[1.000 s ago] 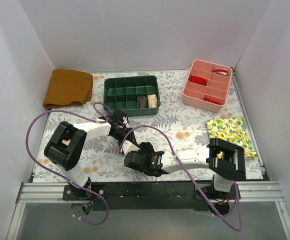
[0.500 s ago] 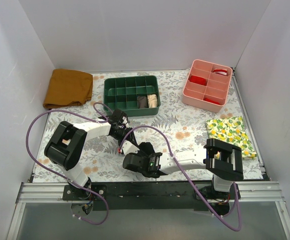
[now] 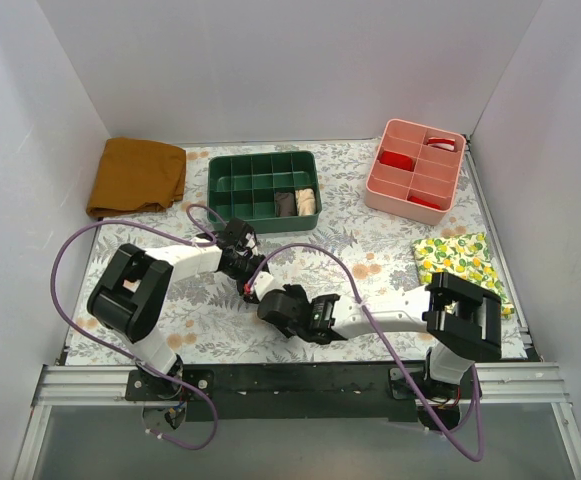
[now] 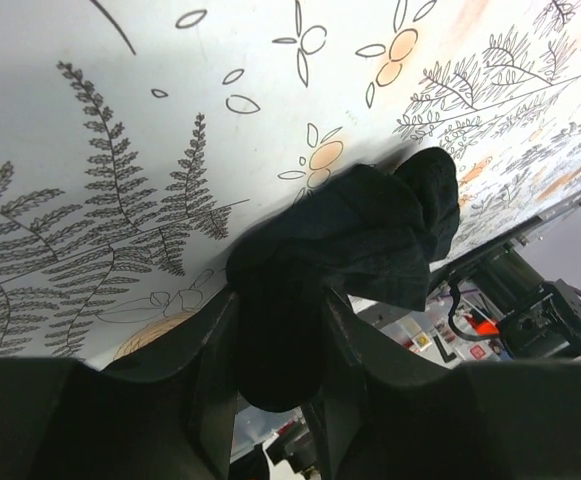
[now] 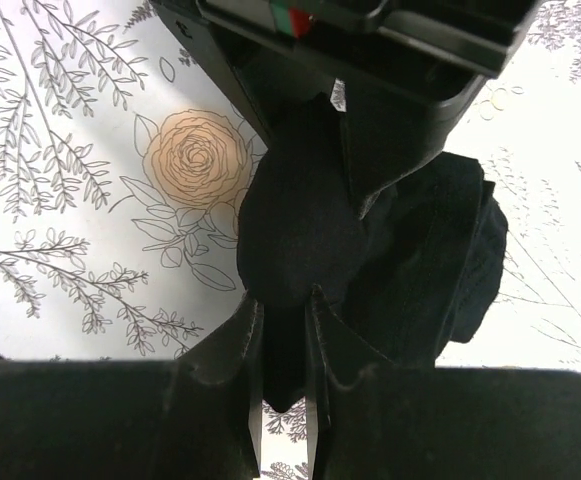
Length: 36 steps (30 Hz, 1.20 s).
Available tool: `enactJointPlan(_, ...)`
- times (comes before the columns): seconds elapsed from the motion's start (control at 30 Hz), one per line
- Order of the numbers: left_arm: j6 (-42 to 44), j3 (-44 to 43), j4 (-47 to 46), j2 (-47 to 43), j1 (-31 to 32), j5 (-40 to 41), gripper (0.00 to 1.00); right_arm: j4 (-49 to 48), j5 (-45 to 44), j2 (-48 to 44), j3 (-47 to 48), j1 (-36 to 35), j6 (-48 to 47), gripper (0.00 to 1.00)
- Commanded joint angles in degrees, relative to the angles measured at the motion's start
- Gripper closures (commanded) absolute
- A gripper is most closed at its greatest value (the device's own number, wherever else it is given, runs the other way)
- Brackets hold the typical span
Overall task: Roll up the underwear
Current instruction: Roll the underwear to the center of the board.
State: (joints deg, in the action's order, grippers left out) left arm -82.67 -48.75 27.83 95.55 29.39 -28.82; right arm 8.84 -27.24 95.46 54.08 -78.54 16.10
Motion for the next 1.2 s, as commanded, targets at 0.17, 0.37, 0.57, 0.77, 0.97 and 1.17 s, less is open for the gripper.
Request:
enactJointPlan(0.17, -0.6, 1.7, 0.6, -5.8, -1.5, 13.2, 0.53, -4.5, 19.5, -2.9, -4.9, 5.1, 2.4, 0.99)
enactJointPlan(0.37, -0.9, 2.9, -0.2, -8.4, -4.4, 13.4, 0.48, -5.2, 25.2, -3.4, -6.0, 8.7, 2.7, 0.99)
enactJointPlan(0.57, -0.6, 3.0, -0.1, -11.3, -8.0, 15.0, 0.41, -7.3, 32.0, -3.7, -7.7, 12.0, 4.4, 0.99)
enactJointPlan(0.77, -0.1, 5.3, -1.9, -16.1, -9.7, 15.5, 0.39, -8.3, 41.3, -2.3, -8.9, 16.9, 6.3, 0.99)
enactJointPlan(0.97, -0.6, 13.3, -8.7, -23.6, -9.9, 9.9, 0.36, -14.1, 49.9, -1.6, -12.8, 21.0, 10.1, 0.99)
enactJointPlan(1.17, -0.9, 22.5, -18.2, -29.5, -9.8, -0.2, 0.32, -21.3, 60.7, 1.6, -16.0, 25.7, 15.8, 0.99)
